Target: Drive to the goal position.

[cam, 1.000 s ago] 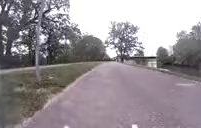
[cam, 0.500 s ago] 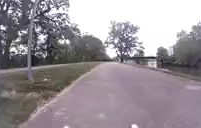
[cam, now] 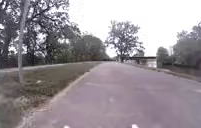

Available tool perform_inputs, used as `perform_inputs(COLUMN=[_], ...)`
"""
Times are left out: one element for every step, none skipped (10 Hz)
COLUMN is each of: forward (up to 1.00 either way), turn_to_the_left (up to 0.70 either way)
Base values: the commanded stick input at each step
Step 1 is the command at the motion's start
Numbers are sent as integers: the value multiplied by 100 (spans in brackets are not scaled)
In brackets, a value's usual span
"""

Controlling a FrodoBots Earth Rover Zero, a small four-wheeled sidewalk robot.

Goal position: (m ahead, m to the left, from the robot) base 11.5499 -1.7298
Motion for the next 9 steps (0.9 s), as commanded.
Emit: perform_inputs(forward=[70, 70, 70, 74, 85, 85, 85, 85, 85], turn_to_the_left=[0, 0, 0, 0, 0, 0, 0, 0, 0])
